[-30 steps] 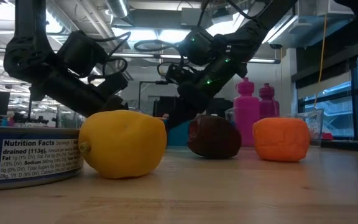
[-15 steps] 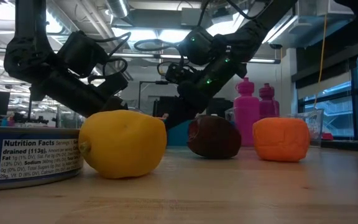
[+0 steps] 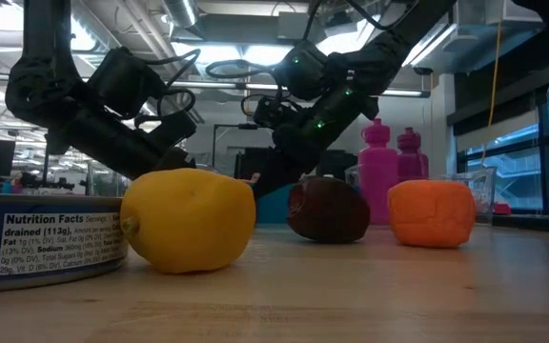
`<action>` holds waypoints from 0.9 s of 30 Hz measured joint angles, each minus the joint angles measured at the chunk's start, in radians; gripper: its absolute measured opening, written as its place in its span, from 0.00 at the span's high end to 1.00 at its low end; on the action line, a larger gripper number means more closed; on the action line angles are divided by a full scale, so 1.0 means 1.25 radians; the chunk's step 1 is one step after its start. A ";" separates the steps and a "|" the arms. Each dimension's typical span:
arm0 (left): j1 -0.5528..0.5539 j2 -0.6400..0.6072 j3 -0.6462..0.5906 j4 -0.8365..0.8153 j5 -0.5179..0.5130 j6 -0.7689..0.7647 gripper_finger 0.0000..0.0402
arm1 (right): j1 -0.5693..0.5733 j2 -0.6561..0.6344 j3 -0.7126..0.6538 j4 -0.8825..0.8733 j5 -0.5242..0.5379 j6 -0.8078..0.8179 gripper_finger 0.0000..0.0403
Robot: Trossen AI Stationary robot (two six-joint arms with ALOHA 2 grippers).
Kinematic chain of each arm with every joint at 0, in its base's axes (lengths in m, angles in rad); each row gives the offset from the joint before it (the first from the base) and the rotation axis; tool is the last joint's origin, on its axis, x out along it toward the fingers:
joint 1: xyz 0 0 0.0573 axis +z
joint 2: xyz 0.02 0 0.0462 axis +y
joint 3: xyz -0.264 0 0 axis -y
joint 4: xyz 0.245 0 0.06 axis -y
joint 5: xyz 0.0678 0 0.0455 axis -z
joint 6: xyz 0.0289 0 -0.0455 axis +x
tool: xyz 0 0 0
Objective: Pick & Place Food Item
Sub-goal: Put the top blue pink tuna can into the left transparent bin
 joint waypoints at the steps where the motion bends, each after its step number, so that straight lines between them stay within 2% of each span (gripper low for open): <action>1: 0.000 0.000 0.000 0.001 -0.001 0.001 0.12 | 0.000 0.000 0.000 0.000 0.000 0.000 0.99; 10: -0.001 -0.001 0.000 0.006 -0.008 0.004 0.12 | 0.000 -0.001 0.001 -0.002 0.000 0.000 0.99; 15: -0.001 -0.015 0.000 0.003 -0.018 0.015 0.12 | 0.001 -0.003 0.003 -0.005 0.030 0.001 0.97; 27: -0.008 -0.115 0.000 -0.111 -0.028 0.027 0.13 | 0.001 -0.007 0.005 -0.001 0.031 0.001 0.97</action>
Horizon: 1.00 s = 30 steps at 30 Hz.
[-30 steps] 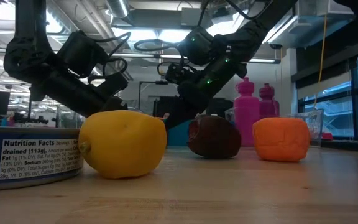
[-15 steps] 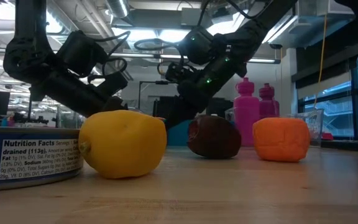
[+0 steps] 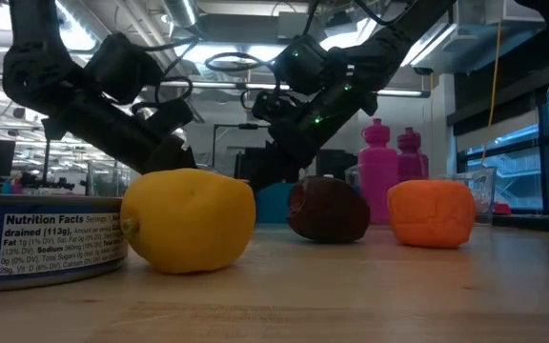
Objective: Pick & Place Food Item
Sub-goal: Put the top blue pink tuna can into the left transparent bin
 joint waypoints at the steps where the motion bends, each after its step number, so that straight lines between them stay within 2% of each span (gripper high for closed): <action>1: -0.003 -0.008 0.000 -0.004 -0.004 0.002 0.13 | 0.000 -0.004 0.000 -0.003 0.000 0.000 0.97; 10: -0.028 -0.053 0.003 -0.021 -0.040 0.006 0.14 | 0.001 -0.052 0.000 -0.041 0.057 -0.011 0.97; 25: -0.073 -0.061 0.004 0.034 -0.103 0.055 0.14 | -0.001 -0.073 -0.001 -0.078 0.088 -0.013 0.97; 30: -0.073 -0.121 0.002 -0.002 -0.119 0.069 0.14 | -0.001 -0.082 -0.003 -0.102 0.143 -0.020 0.97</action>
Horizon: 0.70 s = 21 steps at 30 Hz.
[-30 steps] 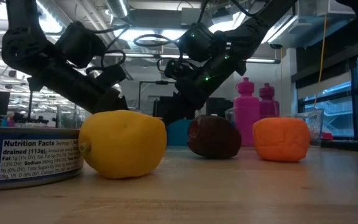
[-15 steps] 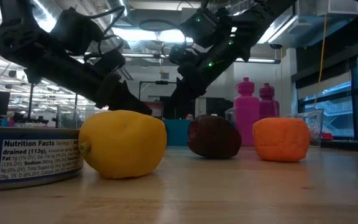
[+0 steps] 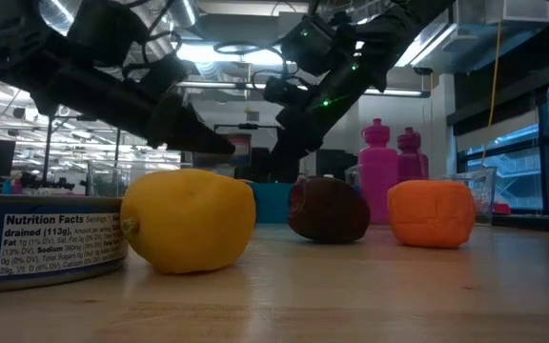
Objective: Pick & Place Food Item
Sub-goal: Put the top blue pink tuna can into the left transparent bin
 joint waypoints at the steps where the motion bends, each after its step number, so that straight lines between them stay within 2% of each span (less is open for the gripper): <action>1: 0.000 -0.021 0.000 -0.017 -0.003 0.004 0.14 | 0.000 -0.004 0.000 -0.002 0.003 -0.003 0.97; 8: 0.008 -0.223 -0.001 -0.231 -0.025 -0.021 0.14 | 0.000 -0.068 0.000 -0.024 0.002 -0.017 0.97; 15: 0.008 -0.412 -0.001 -0.419 -0.128 -0.011 0.14 | 0.000 -0.170 -0.003 -0.034 0.001 -0.035 0.97; 18: 0.014 -0.473 -0.001 -0.469 -0.169 -0.010 0.14 | 0.000 -0.225 -0.037 -0.010 0.004 -0.038 0.97; 21: 0.039 -0.525 -0.001 -0.501 -0.176 -0.011 0.14 | 0.000 -0.291 -0.094 0.011 0.034 -0.030 0.97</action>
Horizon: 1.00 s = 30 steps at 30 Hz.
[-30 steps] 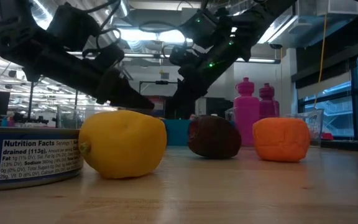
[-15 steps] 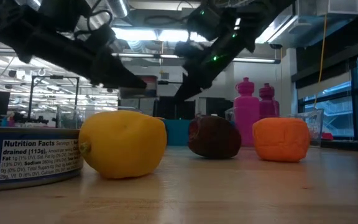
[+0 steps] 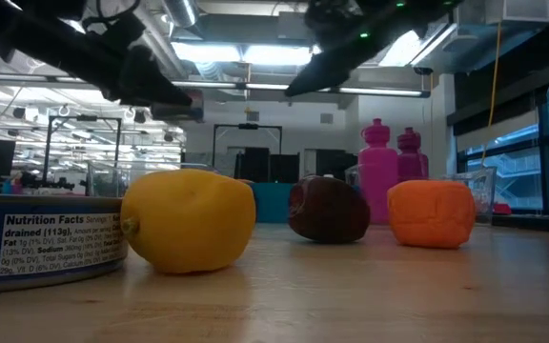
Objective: Pick & Place Food Item
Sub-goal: Put the top blue pink tuna can into the left transparent bin
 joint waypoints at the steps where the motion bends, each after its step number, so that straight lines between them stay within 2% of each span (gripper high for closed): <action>1: 0.010 -0.012 0.000 -0.007 -0.003 0.000 0.14 | 0.000 -0.024 -0.024 0.006 0.009 0.005 0.97; 7: 0.099 -0.058 0.000 -0.013 -0.014 0.000 0.14 | 0.000 -0.172 -0.185 0.110 0.023 0.073 0.97; 15: 0.239 -0.029 0.050 -0.077 0.030 -0.017 0.14 | 0.028 -0.290 -0.350 0.252 0.023 0.150 0.97; 24: 0.350 0.099 0.115 -0.079 0.059 -0.074 0.14 | 0.071 -0.309 -0.382 0.284 0.023 0.155 0.97; 30: 0.406 0.215 0.116 0.035 0.112 -0.122 0.14 | 0.087 -0.309 -0.382 0.284 0.023 0.153 0.97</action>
